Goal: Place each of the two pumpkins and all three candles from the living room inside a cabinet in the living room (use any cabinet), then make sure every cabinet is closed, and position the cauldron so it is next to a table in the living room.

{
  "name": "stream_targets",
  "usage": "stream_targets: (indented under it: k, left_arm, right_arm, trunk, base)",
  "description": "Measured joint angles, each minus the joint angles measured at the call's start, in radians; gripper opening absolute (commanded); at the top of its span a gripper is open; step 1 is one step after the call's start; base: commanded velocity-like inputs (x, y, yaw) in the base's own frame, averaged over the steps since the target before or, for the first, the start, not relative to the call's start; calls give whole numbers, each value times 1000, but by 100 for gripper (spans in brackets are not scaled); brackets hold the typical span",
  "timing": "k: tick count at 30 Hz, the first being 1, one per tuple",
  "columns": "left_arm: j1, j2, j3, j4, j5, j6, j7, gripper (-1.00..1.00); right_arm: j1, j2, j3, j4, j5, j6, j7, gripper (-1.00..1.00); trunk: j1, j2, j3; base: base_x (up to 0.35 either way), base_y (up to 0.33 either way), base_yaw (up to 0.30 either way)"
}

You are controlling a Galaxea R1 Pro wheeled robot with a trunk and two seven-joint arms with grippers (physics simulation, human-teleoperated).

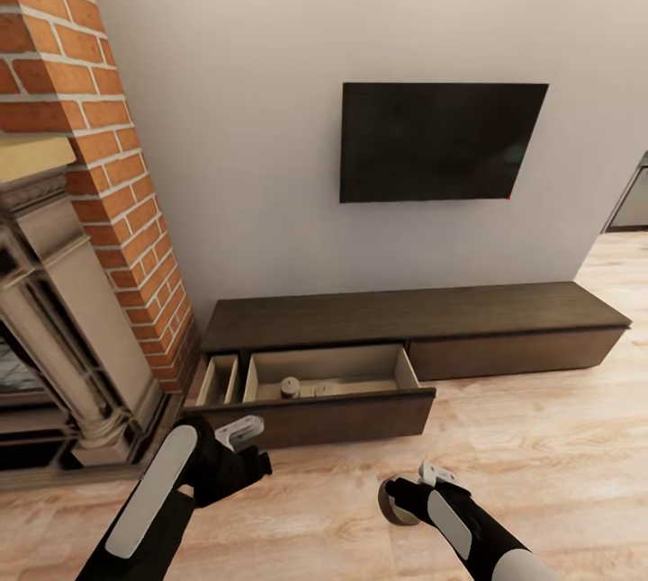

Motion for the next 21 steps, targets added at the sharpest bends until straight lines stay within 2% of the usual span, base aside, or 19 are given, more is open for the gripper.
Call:
stream_targets:
  k: [7, 16, 21]
  left_arm:
    - [0, 1, -18, -1, 0, 0, -10, 100]
    - [0, 1, -32, -1, -1, 0, -11, 100]
    - [0, 1, -32, 0, -1, 0, -11, 100]
  right_arm:
    - [0, -1, 5, 0, 4, -58, 5, -100]
    - [0, -2, 9, 1, 10, -76, 7, -100]
    - [-1, -1, 9, -13, 10, -65, 6, -100]
  trunk:
    - [0, 0, 0]
    - [0, 0, 0]
    - [0, 0, 0]
  base:
    - [294, -90, 0]
    - [314, -54, 0]
    - [101, -3, 0]
